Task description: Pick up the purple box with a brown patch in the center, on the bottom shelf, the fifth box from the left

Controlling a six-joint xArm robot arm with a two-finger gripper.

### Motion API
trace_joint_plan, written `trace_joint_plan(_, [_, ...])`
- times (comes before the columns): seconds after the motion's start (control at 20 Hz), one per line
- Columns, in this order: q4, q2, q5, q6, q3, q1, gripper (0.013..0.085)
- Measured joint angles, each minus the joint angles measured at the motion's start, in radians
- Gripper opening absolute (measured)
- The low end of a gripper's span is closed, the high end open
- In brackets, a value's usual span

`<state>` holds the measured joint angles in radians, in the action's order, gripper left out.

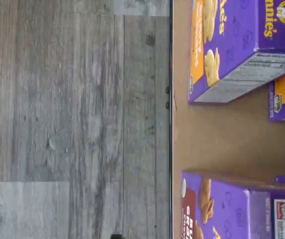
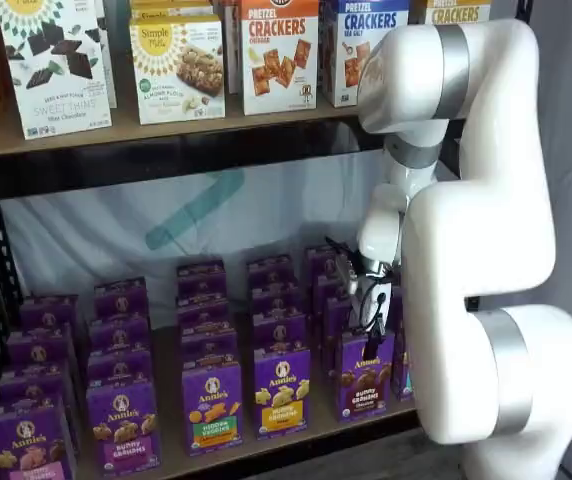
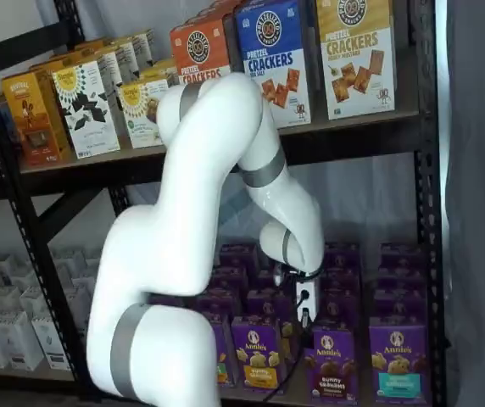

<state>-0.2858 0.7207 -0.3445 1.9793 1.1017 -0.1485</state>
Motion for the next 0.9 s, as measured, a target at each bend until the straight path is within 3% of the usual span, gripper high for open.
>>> trace_joint_plan(0.15, [0.062, 0.002, -0.061, -0.051, 0.016, -0.009, 0.085])
trace_joint_plan(0.25, [0.056, 0.003, -0.06, -0.044, 0.013, -0.01, 0.085])
trace_joint_plan(0.4, [-0.032, 0.005, -0.037, 0.034, 0.005, -0.006, 0.085])
trace_joint_plan(0.5, [-0.157, 0.007, -0.017, 0.143, 0.003, 0.001, 0.085])
trace_joint_plan(0.6, [-0.219, 0.011, -0.008, 0.197, 0.009, 0.004, 0.085])
trace_joint_plan(0.7, [-0.228, 0.019, -0.003, 0.204, 0.021, 0.005, 0.085])
trace_joint_plan(0.9, [-0.195, 0.05, 0.006, 0.171, 0.061, 0.007, 0.085])
